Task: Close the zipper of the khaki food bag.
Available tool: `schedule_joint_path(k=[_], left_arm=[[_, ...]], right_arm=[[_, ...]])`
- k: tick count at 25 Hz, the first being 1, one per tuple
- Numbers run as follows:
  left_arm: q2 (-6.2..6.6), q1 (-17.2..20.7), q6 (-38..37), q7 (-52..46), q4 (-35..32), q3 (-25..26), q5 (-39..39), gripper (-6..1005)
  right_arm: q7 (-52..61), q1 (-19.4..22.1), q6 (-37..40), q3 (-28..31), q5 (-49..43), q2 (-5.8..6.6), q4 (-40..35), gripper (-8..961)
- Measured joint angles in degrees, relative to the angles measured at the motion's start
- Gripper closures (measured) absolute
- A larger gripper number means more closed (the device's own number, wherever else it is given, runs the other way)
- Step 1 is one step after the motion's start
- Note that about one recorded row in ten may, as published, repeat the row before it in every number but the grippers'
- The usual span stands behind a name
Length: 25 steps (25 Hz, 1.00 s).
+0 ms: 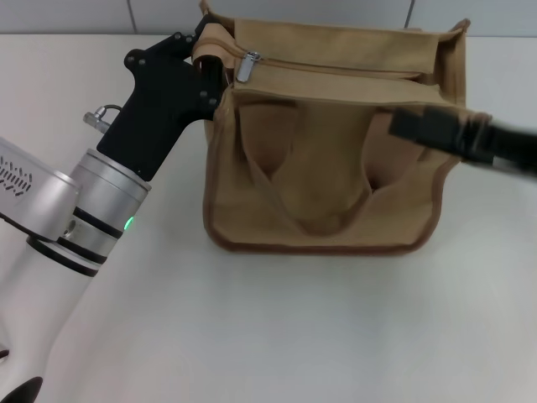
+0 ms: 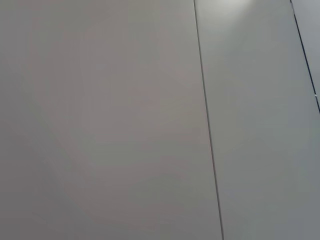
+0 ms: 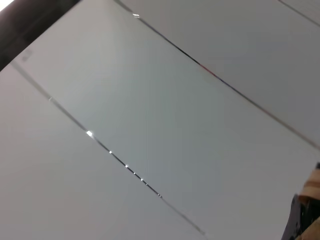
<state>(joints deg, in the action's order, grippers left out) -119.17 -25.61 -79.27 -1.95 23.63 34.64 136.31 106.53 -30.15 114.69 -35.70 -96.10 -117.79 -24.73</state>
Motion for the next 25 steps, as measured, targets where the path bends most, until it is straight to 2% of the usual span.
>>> schedule_joint_path(k=[1,2,5,6,7,9,12,16,20,25], left_arm=[[0.03,0.0,0.0,0.0,0.2,0.0,0.0,997],[0.04,0.0,0.0,0.0,0.4,0.0,0.1,997],[0.06,0.0,0.0,0.0,0.9,0.0,1.1,997],[0.07,0.0,0.0,0.0,0.9,0.0,1.6,997],[0.08,0.0,0.0,0.0,0.9,0.0,2.2,997],[0.07,-0.2,0.1,0.0,0.9,0.0,3.2,996],[0.02,-0.4,0.3,0.0,1.0,0.0,3.6,996],[0.10,0.0,0.2,0.0,1.7,0.0,3.7,996],[0.18,0.1,0.0,0.0,2.1,0.2,3.7,996],[0.13,0.0,-0.1,0.0,2.4,0.1,3.7,996]], right_arm=[[9.8,-2.4,-0.3,0.0,0.1,1.23,-0.3,288],[9.8,-2.4,-0.3,0.0,0.1,1.23,-0.3,288],[23.3,-5.9,-0.9,0.1,0.2,2.69,0.0,288],[31.9,-8.1,-1.4,0.2,0.2,3.26,0.2,288],[31.9,-8.1,-1.4,0.2,0.2,3.26,0.2,288],[38.9,-10.0,-2.7,0.7,0.2,3.64,0.3,288],[45.2,-11.5,-6.9,1.3,0.2,3.77,0.4,288],[47.4,-11.5,-15.2,0.9,0.2,3.72,2.2,288],[46.4,-11.4,-17.4,0.8,0.2,3.59,4.0,288],[44.8,-12.0,-18.1,0.5,-0.1,2.55,4.0,288]])
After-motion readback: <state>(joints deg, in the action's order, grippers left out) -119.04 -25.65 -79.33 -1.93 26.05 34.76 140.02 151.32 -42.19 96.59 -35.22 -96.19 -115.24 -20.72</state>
